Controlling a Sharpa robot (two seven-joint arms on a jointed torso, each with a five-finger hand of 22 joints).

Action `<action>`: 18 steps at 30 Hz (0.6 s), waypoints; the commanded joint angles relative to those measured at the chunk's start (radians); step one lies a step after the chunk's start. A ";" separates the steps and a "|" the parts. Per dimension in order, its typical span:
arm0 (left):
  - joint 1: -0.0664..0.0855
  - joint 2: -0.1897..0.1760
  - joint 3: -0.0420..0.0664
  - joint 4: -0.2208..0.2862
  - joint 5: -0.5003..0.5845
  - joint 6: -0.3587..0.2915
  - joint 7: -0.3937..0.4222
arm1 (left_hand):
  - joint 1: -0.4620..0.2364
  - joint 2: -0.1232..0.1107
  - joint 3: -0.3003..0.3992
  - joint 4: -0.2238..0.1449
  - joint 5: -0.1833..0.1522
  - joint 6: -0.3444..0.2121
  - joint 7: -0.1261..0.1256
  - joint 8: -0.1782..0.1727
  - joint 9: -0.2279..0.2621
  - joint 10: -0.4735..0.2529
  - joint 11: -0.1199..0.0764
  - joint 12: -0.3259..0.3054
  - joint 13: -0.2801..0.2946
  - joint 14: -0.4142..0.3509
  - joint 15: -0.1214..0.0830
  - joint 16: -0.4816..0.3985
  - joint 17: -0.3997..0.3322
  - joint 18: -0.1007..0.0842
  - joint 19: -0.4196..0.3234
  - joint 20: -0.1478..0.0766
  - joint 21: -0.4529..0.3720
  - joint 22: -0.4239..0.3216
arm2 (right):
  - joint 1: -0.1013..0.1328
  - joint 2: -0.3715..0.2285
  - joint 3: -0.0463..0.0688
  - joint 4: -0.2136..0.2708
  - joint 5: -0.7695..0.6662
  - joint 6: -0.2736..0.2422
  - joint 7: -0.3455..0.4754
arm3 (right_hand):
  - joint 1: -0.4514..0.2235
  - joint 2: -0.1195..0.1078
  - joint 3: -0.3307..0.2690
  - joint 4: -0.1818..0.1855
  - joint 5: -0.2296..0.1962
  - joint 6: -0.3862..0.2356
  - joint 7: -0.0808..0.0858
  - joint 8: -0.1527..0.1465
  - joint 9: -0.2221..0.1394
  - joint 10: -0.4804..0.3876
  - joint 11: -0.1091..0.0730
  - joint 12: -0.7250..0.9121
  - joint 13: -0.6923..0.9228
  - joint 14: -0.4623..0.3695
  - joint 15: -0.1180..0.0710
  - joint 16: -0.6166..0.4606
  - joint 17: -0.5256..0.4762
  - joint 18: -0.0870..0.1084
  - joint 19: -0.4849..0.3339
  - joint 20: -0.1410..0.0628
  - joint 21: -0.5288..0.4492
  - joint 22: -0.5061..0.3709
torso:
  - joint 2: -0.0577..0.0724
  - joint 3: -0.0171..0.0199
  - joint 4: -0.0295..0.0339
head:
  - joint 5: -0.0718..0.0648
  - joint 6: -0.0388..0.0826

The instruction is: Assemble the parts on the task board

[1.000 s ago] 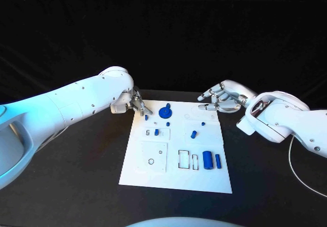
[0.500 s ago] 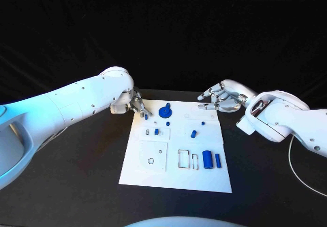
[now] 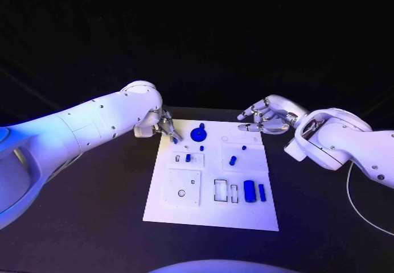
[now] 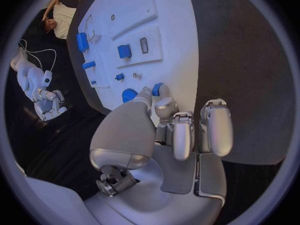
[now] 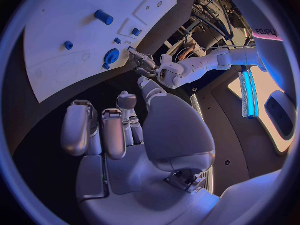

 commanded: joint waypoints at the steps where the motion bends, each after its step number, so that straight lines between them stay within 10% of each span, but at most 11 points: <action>1: -0.001 0.003 0.000 -0.001 0.007 0.012 0.015 | 0.026 0.010 0.008 -0.017 0.006 0.002 -0.003 0.004 -0.003 0.004 -0.007 0.005 -0.002 0.103 -0.001 0.002 0.263 0.011 0.021 0.002 0.004 0.046 | -0.001 0.001 0.000 0.001 -0.003 0.005 0.008 | -0.001 0.009 0.002 0.004 0.006 0.001 -0.001 0.004 -0.001 -0.006 -0.002 -0.003 -0.001 0.056 0.001 -0.005 0.036 0.006 -0.008 -0.001 -0.005 -0.002 | -0.001 0.0006 0.0009 | -0.001 -0.002; 10: -0.001 -0.004 0.000 0.004 0.009 -0.023 0.028 | 0.169 0.061 0.147 -0.108 0.011 -0.022 -0.008 -0.007 -0.013 -0.007 -0.013 -0.008 -0.012 0.103 -0.008 0.002 0.263 0.011 0.020 -0.006 0.001 0.045 | -0.001 0.001 0.000 0.000 -0.003 0.008 0.007 | 0.001 0.009 0.002 0.004 0.008 0.001 -0.001 0.004 -0.001 -0.006 -0.002 -0.002 0.000 0.056 0.001 -0.006 0.036 0.006 -0.008 -0.001 -0.005 -0.002 | -0.001 0.0009 0.0003 | -0.002 -0.004; 18: -0.001 -0.051 0.000 0.072 0.039 -0.075 0.027 | 0.108 -0.019 0.398 -0.131 0.007 -0.032 0.002 0.024 0.010 -0.008 -0.009 -0.024 -0.034 0.103 0.001 0.002 0.263 0.009 0.021 0.001 0.006 0.057 | -0.001 0.001 0.000 -0.001 -0.009 0.007 -0.002 | 0.001 0.009 0.002 0.004 0.008 0.001 -0.001 0.004 -0.001 -0.006 -0.002 -0.002 0.000 0.056 0.001 -0.006 0.035 0.006 -0.008 -0.001 -0.005 -0.003 | -0.001 0.0015 -0.0009 | -0.002 -0.005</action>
